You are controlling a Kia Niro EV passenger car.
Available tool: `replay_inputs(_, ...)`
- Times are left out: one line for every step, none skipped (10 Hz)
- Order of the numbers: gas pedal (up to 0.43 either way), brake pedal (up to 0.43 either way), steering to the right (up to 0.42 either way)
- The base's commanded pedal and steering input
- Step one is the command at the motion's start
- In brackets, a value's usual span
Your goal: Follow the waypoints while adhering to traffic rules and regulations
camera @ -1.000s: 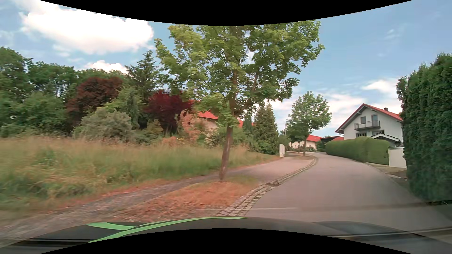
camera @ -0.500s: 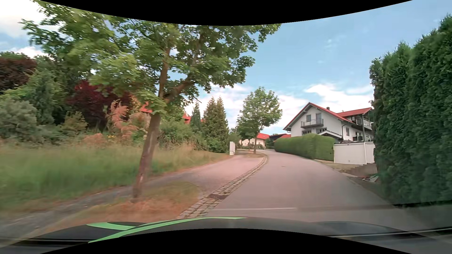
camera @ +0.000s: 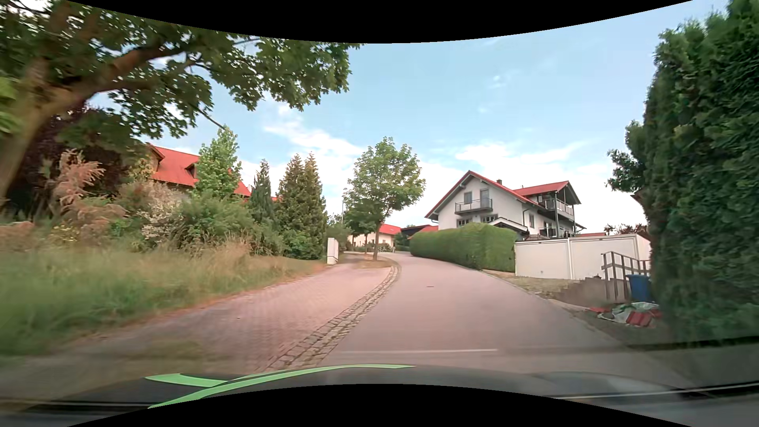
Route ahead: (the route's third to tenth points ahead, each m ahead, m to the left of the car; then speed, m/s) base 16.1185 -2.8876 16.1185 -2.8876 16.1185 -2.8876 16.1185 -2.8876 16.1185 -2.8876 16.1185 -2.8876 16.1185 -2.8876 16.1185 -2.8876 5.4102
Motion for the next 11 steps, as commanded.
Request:
replay_inputs(0.28,0.0,0.129)
replay_inputs(0.28,0.0,0.125)
replay_inputs(0.28,0.0,0.125)
replay_inputs(0.28,0.0,0.126)
replay_inputs(0.268,0.0,0.128)
replay_inputs(0.268,0.0,0.132)
replay_inputs(0.268,0.0,0.141)
replay_inputs(0.268,0.0,0.158)
replay_inputs(0.26,0.0,0.173)
replay_inputs(0.26,0.0,0.196)
replay_inputs(0.248,0.0,0.219)
